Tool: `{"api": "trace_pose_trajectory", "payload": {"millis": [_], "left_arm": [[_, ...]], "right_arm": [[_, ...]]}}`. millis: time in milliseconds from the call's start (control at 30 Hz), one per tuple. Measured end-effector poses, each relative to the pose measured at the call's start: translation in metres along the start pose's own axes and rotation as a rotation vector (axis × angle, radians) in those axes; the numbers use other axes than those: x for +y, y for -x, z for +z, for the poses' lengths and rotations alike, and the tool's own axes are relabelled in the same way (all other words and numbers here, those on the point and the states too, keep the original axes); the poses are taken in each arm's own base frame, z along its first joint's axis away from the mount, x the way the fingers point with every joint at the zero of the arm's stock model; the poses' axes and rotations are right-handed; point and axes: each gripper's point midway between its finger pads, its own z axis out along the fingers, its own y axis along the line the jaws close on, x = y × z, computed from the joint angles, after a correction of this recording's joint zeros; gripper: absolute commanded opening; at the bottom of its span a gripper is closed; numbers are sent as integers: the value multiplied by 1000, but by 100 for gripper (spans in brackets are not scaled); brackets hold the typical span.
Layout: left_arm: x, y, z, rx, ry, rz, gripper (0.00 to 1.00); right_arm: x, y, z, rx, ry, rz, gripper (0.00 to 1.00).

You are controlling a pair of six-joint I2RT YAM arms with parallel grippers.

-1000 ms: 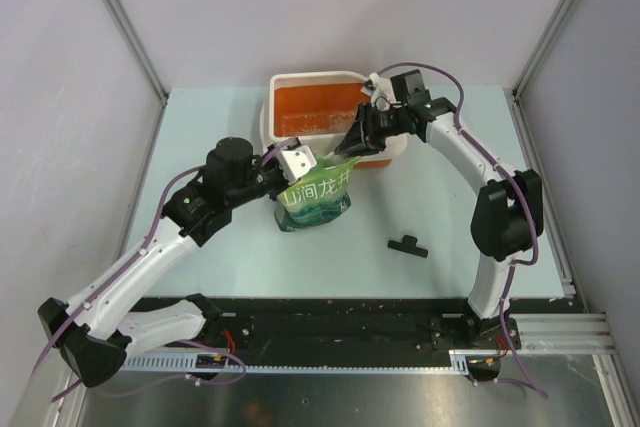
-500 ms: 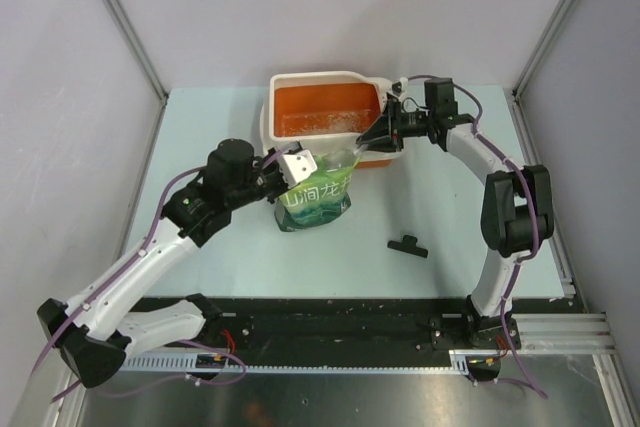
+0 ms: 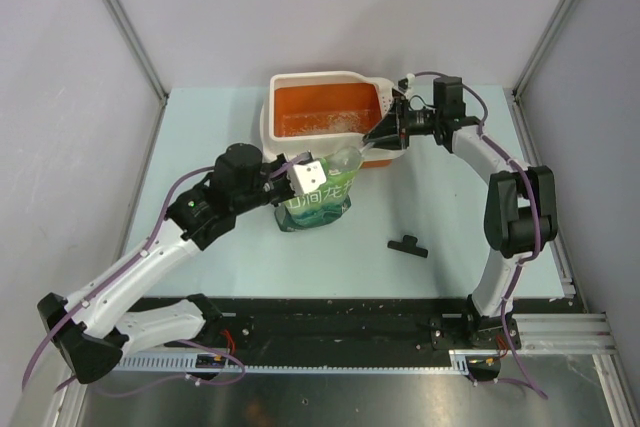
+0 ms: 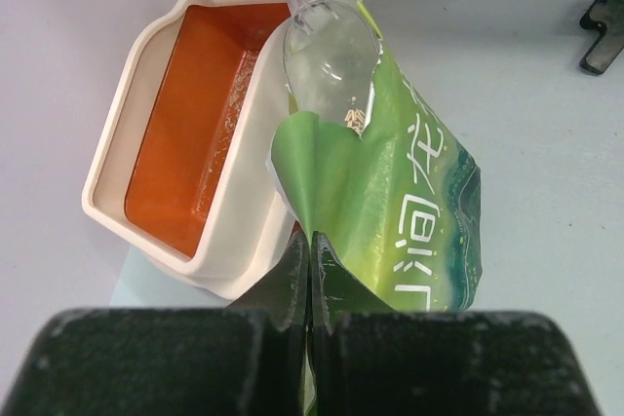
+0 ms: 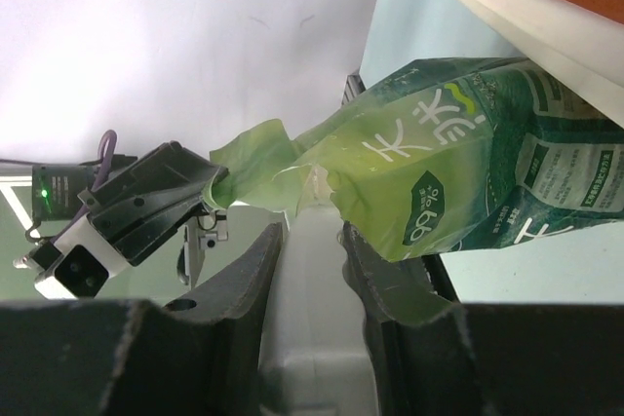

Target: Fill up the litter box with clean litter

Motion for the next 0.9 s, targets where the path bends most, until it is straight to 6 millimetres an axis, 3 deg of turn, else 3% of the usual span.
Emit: {"api": "trace_pose_trajectory", "payload": {"millis": [467,900], "left_arm": [[3,0,0,7,10,23,0],[3,1,1,2,10,25,0]], "right_arm": [[9,8,-7,-22,23,18,0],[3,4,-16,-26,36,88,0]]}}
